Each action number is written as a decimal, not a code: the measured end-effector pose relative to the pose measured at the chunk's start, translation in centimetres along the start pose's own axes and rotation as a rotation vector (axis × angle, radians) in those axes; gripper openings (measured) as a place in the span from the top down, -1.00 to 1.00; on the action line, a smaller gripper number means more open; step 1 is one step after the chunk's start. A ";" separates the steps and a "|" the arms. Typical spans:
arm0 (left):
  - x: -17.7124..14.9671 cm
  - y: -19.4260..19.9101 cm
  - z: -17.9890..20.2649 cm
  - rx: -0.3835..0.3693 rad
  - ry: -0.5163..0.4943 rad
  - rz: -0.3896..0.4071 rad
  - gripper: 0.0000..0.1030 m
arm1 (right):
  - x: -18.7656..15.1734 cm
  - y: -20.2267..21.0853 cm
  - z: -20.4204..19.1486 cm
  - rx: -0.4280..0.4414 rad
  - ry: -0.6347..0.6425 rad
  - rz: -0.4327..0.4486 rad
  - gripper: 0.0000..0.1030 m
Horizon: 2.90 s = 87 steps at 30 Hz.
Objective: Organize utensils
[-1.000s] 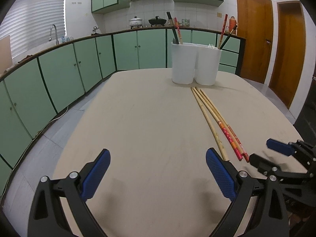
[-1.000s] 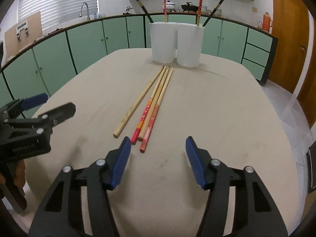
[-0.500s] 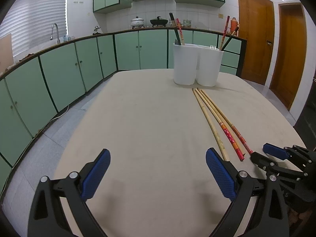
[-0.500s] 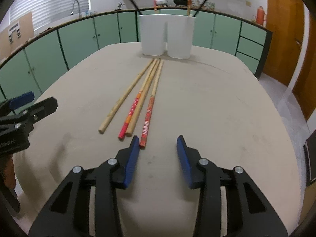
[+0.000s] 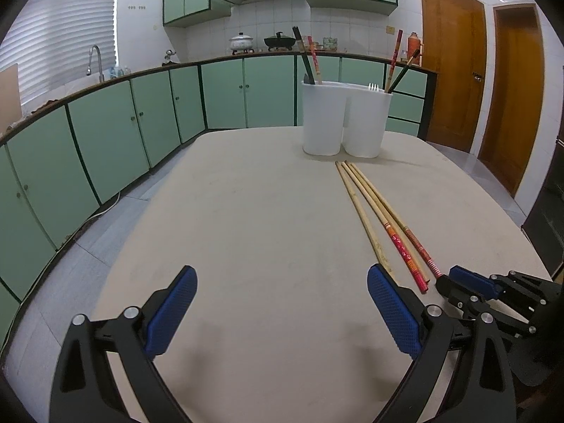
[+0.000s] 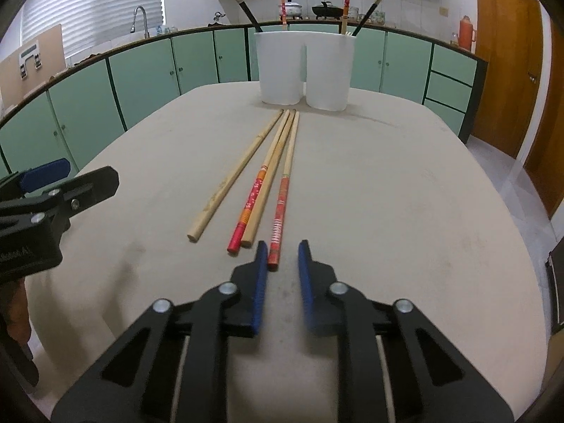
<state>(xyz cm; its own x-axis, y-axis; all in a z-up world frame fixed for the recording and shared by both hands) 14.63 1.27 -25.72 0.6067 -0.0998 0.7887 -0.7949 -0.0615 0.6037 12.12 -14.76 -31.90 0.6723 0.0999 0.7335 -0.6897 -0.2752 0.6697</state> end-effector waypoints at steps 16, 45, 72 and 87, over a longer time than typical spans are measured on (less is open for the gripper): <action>-0.2 -0.7 4.7 -0.075 -0.033 -0.033 -0.76 | 0.7 2.7 3.8 0.010 -0.118 0.043 0.90; -2.0 -3.0 8.3 -0.074 -0.067 -0.114 0.86 | 2.1 4.0 5.8 0.002 -0.156 0.105 0.90; 8.1 3.4 5.3 -0.102 0.010 0.086 0.87 | 6.5 7.5 6.7 -0.035 -0.109 0.154 0.90; 16.9 4.0 5.4 -0.150 0.025 0.167 0.87 | 17.8 10.8 8.0 0.053 -0.075 0.207 0.90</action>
<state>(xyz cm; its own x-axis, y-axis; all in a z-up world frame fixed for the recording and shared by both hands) 21.69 -6.05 -10.61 0.4687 -0.0715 0.8805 -0.8747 0.1020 0.4739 18.85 -23.61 -12.55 0.5370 -0.0350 0.8429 -0.8015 -0.3327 0.4968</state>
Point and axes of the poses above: each gripper's, at about its wrist camera, not at the fingertips, and y roughly against the way its jaws point, z to its right, x to its top, the point moved 10 cm from there along -y, roughly the way its jaws point, and after that the axes turned 9 degrees about x, right-handed, at the moved point
